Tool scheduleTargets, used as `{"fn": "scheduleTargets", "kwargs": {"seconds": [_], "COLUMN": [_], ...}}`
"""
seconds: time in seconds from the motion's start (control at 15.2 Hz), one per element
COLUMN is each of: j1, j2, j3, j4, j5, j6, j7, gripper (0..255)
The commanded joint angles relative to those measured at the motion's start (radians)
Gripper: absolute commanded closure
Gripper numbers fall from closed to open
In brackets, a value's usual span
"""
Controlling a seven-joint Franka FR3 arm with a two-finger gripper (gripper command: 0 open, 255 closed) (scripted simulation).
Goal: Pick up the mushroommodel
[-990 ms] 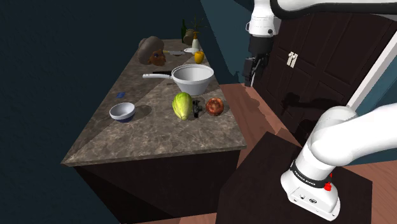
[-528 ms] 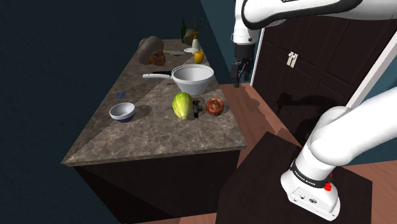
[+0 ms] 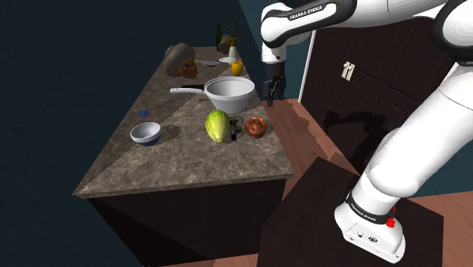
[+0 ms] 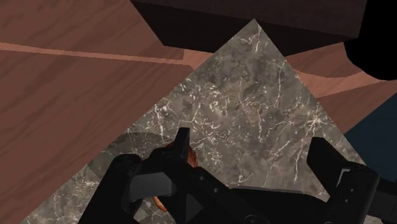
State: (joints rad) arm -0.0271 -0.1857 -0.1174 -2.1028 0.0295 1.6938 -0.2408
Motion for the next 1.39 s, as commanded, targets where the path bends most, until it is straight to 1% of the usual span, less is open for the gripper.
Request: {"fn": "scheduleTargets", "kwargs": {"seconds": [0.0,0.46,0.86,0.92,1.32], "j1": [-0.006,-0.036,-0.076,-0.077,-0.077], "j2": [0.088,0.408,0.697,0.700,0.732], "j3": [-0.015,-0.038,-0.035,-0.034,-0.032], "j4": [0.053,0.294,0.567,0.570,0.537], "j5": [0.005,0.037,0.060,0.060,0.064], "j6": [0.006,-0.017,-0.086,-0.087,-0.023], "j7": [-0.037,-0.148,-0.220,-0.220,-0.224], "gripper": [0,0,0,0,0]}}
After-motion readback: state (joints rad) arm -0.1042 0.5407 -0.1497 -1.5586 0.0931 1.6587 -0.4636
